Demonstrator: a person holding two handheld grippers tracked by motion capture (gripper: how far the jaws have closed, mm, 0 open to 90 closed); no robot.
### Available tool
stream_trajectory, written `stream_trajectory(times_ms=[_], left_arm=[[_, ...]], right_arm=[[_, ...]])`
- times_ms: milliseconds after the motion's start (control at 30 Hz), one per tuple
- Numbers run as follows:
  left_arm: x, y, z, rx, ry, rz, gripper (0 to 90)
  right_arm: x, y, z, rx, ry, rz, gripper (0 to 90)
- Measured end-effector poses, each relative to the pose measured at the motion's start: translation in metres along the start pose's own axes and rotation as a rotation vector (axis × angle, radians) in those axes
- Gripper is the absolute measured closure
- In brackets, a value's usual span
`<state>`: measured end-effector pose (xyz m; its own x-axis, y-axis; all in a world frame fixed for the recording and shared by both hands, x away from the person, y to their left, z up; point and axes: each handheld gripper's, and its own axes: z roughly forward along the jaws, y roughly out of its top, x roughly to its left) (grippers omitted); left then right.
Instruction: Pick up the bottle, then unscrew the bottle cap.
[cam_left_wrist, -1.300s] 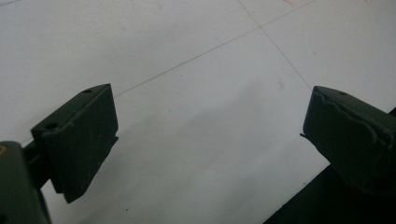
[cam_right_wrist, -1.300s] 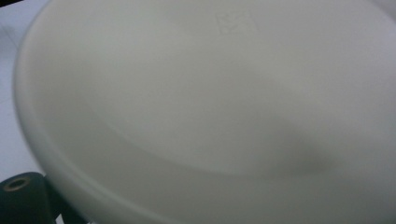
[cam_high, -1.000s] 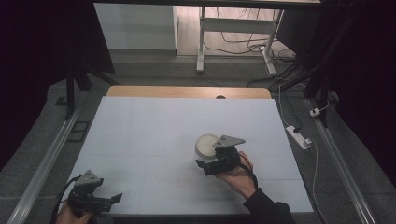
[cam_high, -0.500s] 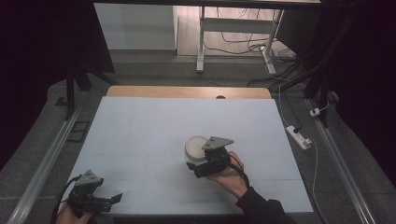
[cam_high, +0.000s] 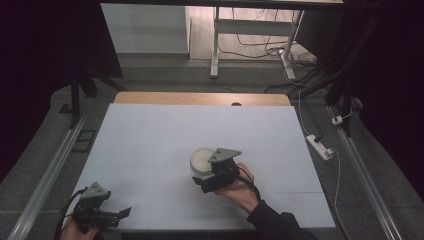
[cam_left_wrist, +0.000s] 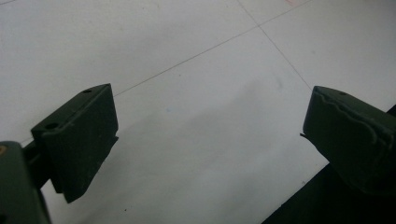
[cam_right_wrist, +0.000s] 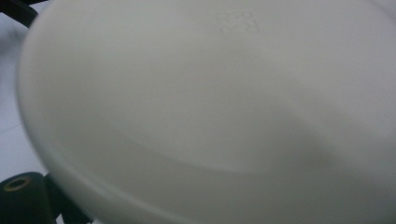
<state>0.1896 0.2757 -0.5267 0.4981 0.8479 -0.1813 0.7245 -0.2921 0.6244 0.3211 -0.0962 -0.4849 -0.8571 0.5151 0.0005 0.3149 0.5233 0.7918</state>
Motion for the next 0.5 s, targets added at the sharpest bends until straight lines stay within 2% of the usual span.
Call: stream_trajectory(times_ms=[500], left_arm=[[0.0023, -0.0007, -0.0025, -0.021, -0.018, -0.014, 2.3]], right_arm=[[-0.0003, 0.0005, -0.0020, -0.010, 0.005, 0.001, 6.3]])
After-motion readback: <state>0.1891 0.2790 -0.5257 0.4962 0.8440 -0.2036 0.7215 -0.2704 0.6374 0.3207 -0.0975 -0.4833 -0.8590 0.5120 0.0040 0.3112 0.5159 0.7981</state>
